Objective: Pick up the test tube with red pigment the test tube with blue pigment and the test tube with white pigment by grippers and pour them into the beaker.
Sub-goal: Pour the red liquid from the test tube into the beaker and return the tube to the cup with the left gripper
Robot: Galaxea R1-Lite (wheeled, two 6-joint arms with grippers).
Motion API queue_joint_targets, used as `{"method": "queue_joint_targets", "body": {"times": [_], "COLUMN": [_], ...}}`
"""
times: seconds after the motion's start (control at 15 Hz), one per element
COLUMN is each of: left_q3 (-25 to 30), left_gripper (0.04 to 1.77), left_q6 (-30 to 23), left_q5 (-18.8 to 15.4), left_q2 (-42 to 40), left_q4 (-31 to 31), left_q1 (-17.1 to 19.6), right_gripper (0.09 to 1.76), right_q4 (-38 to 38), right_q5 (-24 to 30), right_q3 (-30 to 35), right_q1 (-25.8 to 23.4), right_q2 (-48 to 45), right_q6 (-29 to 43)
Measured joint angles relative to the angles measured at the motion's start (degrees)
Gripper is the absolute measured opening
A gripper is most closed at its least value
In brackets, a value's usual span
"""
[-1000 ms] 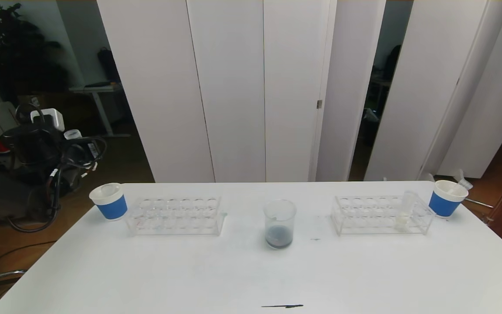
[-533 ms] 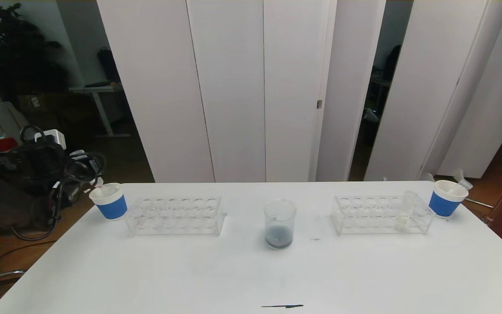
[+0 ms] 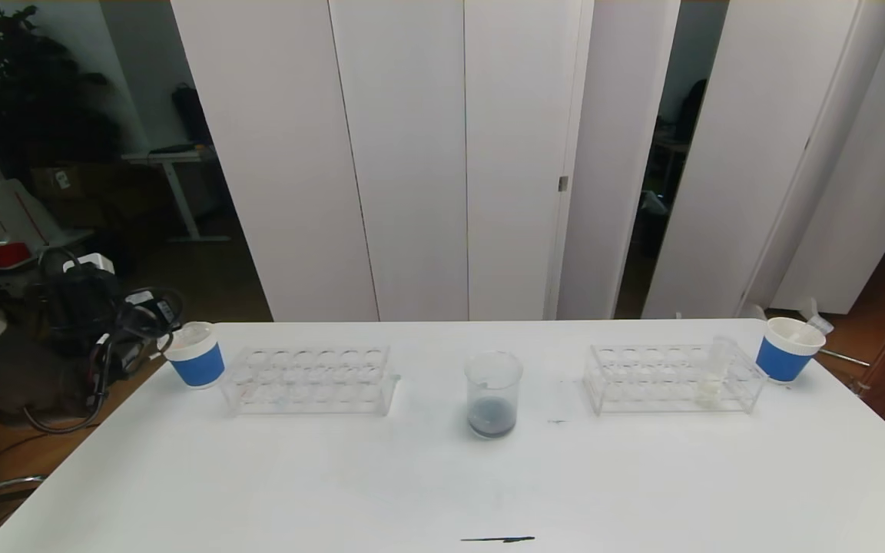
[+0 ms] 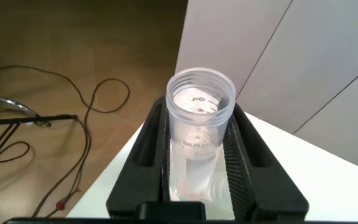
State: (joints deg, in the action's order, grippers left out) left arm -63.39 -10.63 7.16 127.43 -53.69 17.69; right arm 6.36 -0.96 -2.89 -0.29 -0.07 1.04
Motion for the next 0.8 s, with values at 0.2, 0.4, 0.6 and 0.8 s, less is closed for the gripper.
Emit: {"method": "queue_joint_targets", "body": {"times": [0.2,0.4,0.6,0.8], "left_q3": [-0.11,0.05,-0.02,-0.04], "left_gripper": [0.59,0.59,0.59,0.59], "left_q6": [-0.26,-0.28,-0.22,0.29], "left_q5": [-0.02,-0.09,-0.11,0.06], "left_q2": [0.90,1.46,1.87,2.12], "left_q4": [0.66,0.72,0.72,0.72], "left_q1": [0.04,0.04,0.04,-0.44], "right_gripper": [1.74,1.74,1.74,1.74], "right_q4": [0.00,0.00,0.02,0.02], "right_q5": [0.00,0.02,0.00,0.02], "right_q3": [-0.02,-0.02,-0.02,-0.02], "right_q1": [0.00,-0.01,-0.01,0.00], "right_q2": [0.00,0.00,0.00,0.00], "right_q6": [0.00,0.00,0.00,0.01]}}
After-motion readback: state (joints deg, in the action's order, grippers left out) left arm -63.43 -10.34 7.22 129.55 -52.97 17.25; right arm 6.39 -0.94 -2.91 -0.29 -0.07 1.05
